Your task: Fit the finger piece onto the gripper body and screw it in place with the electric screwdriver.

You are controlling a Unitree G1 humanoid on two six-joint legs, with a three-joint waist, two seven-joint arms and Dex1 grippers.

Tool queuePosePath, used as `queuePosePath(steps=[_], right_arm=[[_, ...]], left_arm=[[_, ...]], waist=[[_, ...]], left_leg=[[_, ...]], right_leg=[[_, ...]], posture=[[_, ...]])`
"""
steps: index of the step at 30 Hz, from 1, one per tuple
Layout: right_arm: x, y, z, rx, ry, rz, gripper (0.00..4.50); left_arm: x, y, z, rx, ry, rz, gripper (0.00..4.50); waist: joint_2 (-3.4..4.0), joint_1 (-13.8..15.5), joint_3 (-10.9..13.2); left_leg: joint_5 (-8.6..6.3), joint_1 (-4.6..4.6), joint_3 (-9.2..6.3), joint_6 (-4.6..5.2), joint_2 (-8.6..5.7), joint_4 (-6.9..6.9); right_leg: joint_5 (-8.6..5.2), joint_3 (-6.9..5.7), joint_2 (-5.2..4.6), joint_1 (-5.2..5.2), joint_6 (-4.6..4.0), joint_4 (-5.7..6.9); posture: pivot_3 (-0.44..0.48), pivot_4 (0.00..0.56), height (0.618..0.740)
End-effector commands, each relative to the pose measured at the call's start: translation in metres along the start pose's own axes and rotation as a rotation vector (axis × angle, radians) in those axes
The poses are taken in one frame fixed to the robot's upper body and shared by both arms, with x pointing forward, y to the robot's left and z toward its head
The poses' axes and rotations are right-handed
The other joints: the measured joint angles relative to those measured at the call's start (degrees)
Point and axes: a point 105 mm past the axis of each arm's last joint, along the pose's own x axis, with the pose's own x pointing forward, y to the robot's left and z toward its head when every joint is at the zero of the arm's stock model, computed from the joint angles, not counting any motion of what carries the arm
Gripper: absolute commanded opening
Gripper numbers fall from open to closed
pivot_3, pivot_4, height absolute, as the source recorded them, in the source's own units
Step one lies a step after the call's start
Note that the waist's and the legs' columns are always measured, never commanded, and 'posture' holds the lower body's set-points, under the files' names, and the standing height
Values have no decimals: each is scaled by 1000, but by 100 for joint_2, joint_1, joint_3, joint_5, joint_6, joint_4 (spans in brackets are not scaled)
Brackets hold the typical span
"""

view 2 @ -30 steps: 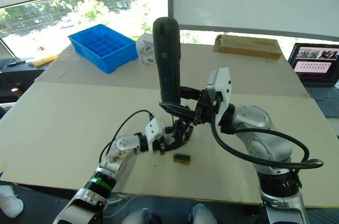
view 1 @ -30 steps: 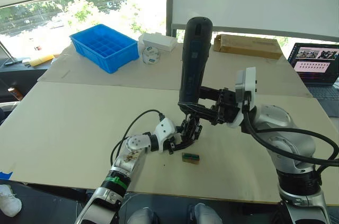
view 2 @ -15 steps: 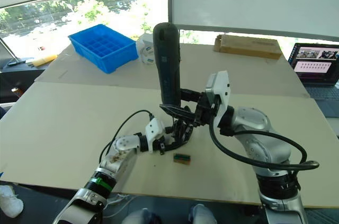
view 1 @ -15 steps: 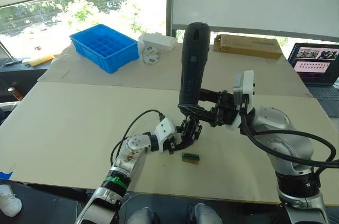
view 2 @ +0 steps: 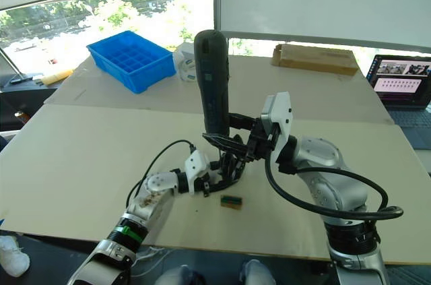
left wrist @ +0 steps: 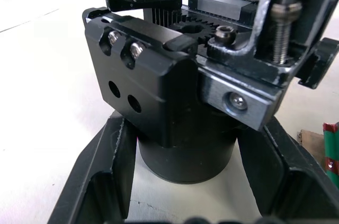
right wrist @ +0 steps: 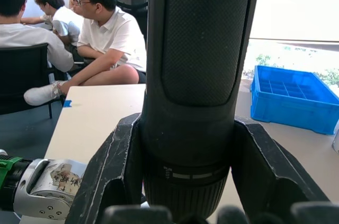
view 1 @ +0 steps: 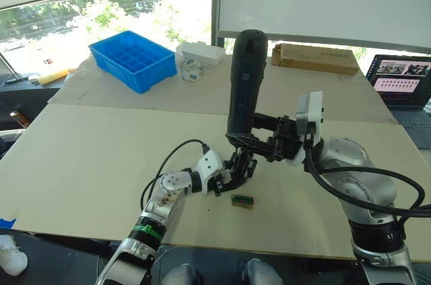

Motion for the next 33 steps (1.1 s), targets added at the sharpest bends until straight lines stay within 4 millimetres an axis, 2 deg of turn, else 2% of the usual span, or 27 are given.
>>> queuePosePath(steps=[1,16,22,33], right_arm=[[1,3,14,-59,-57,14,1914],[-6,4,-3,-15,-21,-21,1914],[-8,3,-17,34,17,-53,1914],[0,3,-28,40,46,-49,1914]], left_arm=[[1,-12,-20,-60,65,-39,2279],[0,-13,-21,-66,69,-41,2279],[0,-14,-22,-77,76,-51,2279],[0,-14,-23,-81,83,-51,2279]], waist=[[0,0,0],[0,1,0],[1,2,-3],[-5,-5,-22]], left_leg=[[0,0,0,0,0,0],[0,2,-1,0,0,0],[0,5,-2,0,0,0],[0,11,-3,1,0,-1]], right_leg=[[0,0,0,0,0,0],[-1,1,0,2,2,0],[-1,2,-1,6,2,0],[-2,6,-1,10,2,0]], posture=[[0,150,740],[0,150,740],[0,150,740],[0,150,740]])
